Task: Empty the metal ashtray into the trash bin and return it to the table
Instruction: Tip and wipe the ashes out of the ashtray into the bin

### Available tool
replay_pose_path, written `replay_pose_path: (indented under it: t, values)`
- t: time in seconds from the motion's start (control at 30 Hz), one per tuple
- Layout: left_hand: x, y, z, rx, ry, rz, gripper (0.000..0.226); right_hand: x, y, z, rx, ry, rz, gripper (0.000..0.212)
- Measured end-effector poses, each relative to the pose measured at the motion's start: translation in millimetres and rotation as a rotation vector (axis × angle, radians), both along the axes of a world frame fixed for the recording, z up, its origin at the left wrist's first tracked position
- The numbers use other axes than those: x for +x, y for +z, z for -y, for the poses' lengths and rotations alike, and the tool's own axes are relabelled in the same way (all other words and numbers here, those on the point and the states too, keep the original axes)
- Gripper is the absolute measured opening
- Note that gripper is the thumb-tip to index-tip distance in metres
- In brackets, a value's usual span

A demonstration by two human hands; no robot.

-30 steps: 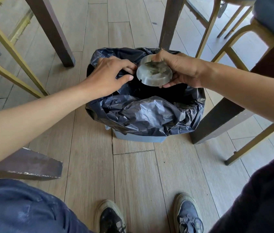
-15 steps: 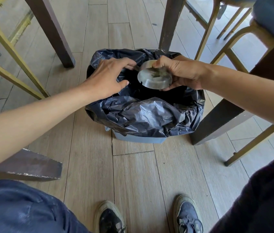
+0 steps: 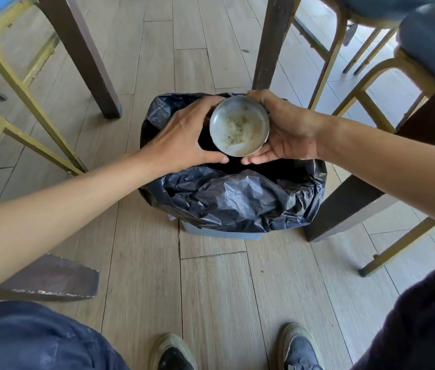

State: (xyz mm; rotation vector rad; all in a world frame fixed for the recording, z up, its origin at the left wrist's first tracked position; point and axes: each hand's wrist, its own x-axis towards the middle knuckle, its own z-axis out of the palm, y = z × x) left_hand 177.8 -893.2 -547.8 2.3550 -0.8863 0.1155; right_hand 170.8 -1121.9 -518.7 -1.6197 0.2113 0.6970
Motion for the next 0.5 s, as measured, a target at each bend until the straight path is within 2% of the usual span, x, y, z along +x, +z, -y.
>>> replay_pose_path:
  t: [0.23, 0.37, 0.5]
  values:
    - [7.5, -5.1, -1.5, -0.020, 0.061, -0.124, 0.099, 5.4, -10.9, 6.2, 0.048, 0.185, -0.002, 0.075]
    - [14.3, -6.6, -2.6, 0.005, 0.076, -0.211, 0.102, 1.2, -7.0, 11.2, -0.021, 0.394, 0.113, 0.060]
    - [23.6, -3.9, -6.9, -0.037, 0.058, -0.344, 0.100, 6.1, -13.5, 19.5, -0.091, 0.414, 0.168, 0.085]
